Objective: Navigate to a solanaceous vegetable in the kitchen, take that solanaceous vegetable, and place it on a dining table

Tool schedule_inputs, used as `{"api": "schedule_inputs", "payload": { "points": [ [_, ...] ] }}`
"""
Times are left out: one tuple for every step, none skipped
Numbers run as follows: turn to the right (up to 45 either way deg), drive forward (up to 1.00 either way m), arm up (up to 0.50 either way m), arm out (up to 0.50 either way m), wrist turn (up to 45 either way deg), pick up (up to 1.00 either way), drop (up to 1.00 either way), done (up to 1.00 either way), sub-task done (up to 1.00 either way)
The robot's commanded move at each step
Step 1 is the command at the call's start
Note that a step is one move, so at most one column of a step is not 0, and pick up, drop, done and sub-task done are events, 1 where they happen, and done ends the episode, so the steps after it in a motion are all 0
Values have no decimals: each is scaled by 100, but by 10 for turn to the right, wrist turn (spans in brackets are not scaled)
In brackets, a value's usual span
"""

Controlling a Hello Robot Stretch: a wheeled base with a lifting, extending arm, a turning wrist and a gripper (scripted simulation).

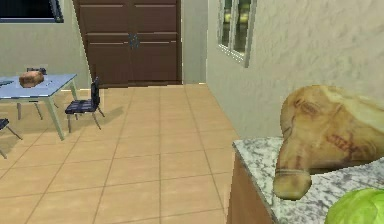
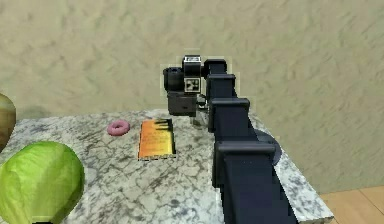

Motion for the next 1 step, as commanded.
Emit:
{"api": "schedule_inputs", "payload": {
  "points": [
    [0,0,0,0,-450,0,0,0,0]
  ]
}}
